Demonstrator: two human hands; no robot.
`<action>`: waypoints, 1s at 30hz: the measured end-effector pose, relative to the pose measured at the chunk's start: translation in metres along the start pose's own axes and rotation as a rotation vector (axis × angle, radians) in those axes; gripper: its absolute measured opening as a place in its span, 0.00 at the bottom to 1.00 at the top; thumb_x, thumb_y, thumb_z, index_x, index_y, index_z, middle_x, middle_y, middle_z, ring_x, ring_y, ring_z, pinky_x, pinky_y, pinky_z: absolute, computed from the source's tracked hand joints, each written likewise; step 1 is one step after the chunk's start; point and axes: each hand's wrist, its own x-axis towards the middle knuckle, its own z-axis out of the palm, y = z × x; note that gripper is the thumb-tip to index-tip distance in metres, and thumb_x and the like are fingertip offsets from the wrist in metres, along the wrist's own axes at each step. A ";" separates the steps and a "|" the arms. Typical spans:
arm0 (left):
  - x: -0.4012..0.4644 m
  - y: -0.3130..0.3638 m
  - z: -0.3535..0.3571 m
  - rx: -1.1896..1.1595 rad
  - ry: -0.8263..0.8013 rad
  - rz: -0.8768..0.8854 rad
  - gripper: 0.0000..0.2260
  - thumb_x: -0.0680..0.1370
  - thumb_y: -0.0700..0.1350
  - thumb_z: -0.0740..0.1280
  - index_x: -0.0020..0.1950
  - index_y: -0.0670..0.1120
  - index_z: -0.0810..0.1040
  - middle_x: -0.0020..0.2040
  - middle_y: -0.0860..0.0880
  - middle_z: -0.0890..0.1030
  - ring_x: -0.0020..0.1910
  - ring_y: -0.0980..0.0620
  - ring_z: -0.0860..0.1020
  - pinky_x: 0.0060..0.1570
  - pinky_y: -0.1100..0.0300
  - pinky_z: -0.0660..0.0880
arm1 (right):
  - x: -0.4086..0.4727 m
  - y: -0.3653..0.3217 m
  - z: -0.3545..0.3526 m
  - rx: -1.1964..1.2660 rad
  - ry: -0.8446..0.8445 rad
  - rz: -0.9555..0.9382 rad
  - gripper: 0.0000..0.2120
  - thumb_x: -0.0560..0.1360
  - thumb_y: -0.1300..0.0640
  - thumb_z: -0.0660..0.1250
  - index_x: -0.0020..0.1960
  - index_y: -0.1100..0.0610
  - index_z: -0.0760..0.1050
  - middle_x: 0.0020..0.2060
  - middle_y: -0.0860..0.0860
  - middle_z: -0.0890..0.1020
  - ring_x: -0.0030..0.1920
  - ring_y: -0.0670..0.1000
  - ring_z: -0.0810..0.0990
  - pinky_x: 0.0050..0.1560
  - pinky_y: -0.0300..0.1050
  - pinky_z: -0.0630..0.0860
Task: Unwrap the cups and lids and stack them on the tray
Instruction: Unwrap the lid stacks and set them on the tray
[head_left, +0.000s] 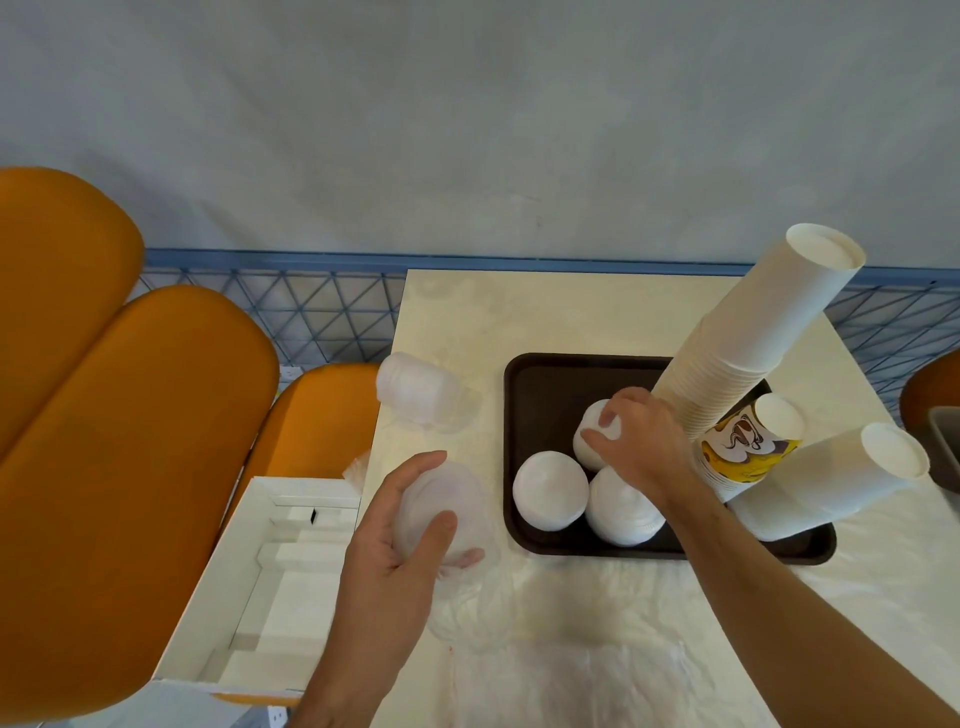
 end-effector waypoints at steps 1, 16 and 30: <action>0.000 0.001 0.000 0.011 0.007 -0.001 0.21 0.78 0.35 0.68 0.60 0.61 0.75 0.54 0.69 0.76 0.52 0.72 0.74 0.35 0.69 0.77 | -0.003 -0.005 -0.005 0.067 0.041 -0.023 0.07 0.77 0.50 0.72 0.49 0.54 0.81 0.58 0.49 0.80 0.56 0.50 0.78 0.51 0.44 0.76; -0.001 0.009 0.011 0.077 -0.075 -0.040 0.10 0.71 0.50 0.71 0.52 0.55 0.78 0.42 0.62 0.82 0.44 0.61 0.82 0.34 0.71 0.76 | -0.084 -0.094 -0.057 0.858 -0.464 -0.179 0.12 0.74 0.54 0.76 0.57 0.48 0.82 0.50 0.44 0.84 0.51 0.50 0.83 0.50 0.53 0.83; -0.001 0.008 0.007 0.098 -0.092 -0.101 0.09 0.71 0.49 0.73 0.51 0.53 0.82 0.40 0.54 0.85 0.40 0.52 0.84 0.39 0.68 0.78 | -0.092 -0.090 -0.045 1.265 -0.552 0.017 0.21 0.71 0.49 0.77 0.62 0.49 0.79 0.57 0.53 0.82 0.60 0.58 0.81 0.59 0.55 0.81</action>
